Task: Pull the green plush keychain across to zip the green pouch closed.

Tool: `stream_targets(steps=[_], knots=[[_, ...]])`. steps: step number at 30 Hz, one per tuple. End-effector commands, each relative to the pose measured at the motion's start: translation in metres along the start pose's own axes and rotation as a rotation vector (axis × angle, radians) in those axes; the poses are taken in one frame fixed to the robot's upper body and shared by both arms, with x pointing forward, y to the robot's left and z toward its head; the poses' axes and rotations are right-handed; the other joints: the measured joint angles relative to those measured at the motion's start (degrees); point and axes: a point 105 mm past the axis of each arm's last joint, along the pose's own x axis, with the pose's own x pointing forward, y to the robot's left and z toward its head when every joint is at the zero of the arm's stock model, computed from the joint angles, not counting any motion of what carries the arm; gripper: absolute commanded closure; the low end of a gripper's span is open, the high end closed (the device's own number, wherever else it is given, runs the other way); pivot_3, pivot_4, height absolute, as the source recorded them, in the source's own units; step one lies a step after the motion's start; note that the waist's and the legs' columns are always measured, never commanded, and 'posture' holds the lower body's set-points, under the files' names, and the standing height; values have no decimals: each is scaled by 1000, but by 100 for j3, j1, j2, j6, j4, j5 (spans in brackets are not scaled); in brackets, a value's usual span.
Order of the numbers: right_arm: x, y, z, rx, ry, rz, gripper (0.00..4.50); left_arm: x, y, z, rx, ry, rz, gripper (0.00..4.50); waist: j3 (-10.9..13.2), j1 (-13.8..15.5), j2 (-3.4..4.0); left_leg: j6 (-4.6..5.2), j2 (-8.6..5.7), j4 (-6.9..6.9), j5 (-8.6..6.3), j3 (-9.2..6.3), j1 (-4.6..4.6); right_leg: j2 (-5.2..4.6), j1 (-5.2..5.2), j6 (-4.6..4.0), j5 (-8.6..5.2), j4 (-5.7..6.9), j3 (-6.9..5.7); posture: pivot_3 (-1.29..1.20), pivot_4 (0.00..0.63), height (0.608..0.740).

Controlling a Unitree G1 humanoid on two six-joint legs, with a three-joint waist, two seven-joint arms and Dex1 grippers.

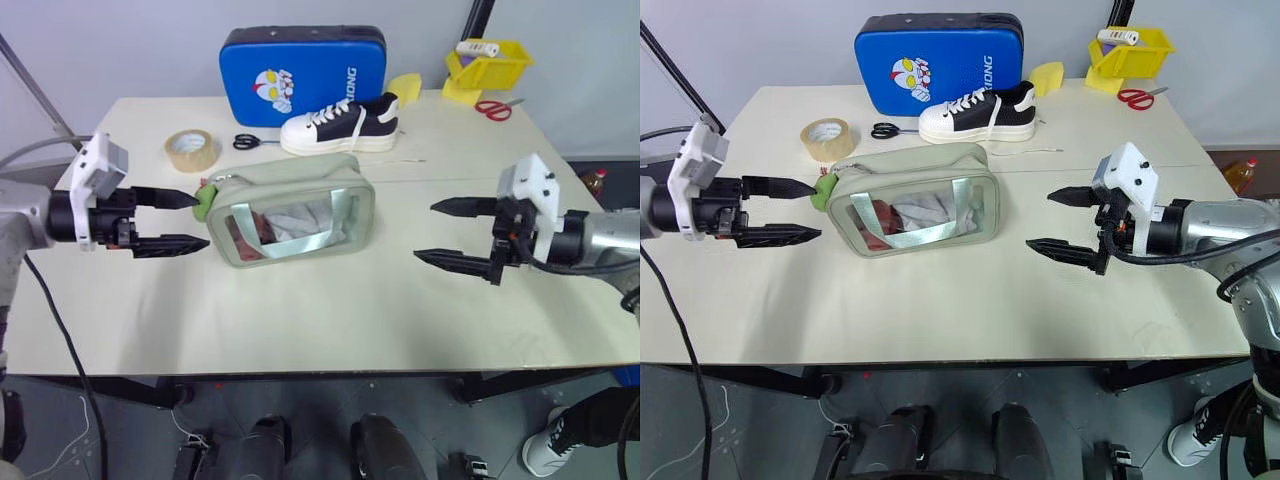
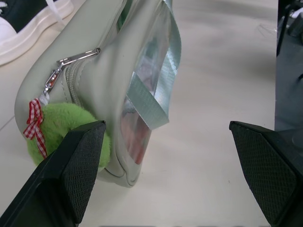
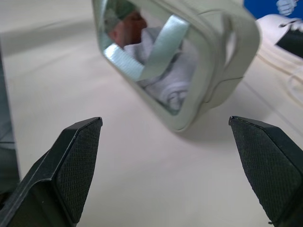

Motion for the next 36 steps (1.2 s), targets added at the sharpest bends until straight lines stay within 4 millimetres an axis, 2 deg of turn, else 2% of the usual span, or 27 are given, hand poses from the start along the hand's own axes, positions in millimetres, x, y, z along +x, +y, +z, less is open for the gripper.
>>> stream_targets(steps=[1,11,15,18,25,28,31,34,36], knots=[[-2,-4,10,-50,-28,-18,41,-3,-3,17,25,-50,-7,0,0,-1,0,0,0,0,0,0,0,0,0,0,0,0,0,0,150,740],[3,-7,11,-59,-36,-20,41,-4,-6,13,43,-27,-9,0,0,-4,0,0,0,-1,0,0,-1,2,-5,0,0,2,2,0,150,740],[10,-10,8,-95,-11,-46,41,7,-2,9,76,-62,27,0,-1,1,1,0,0,0,0,-1,0,0,-3,0,0,2,2,0,150,740],[16,-10,13,-121,-24,-50,41,13,-6,5,86,-97,16,0,0,0,1,0,2,2,0,-1,-1,-2,-3,0,0,2,3,0,150,740],[18,-7,17,-143,-48,-49,41,6,-10,4,95,-92,-22,0,1,-2,-2,-1,1,2,0,-4,-6,-2,-9,0,0,2,5,0,150,740],[21,-6,28,-179,-70,-34,41,3,-12,3,98,-78,-40,0,3,-13,0,-1,1,1,0,-3,-6,-1,-11,0,0,3,6,0,150,740],[27,-9,49,-242,-107,-13,41,-5,-5,7,123,-74,-11,0,3,-20,2,-1,1,0,0,-2,-6,0,-14,-1,1,5,6,0,150,740],[44,-3,86,-323,-173,74,41,-24,9,31,140,-143,46,0,8,-28,1,-1,0,2,1,-2,-5,4,-16,-4,2,7,5,0,150,740],[60,-2,97,-355,-172,110,41,-31,8,32,151,-125,29,0,7,-51,1,-5,2,0,3,-1,-5,11,-22,-9,7,7,5,0,150,740]])
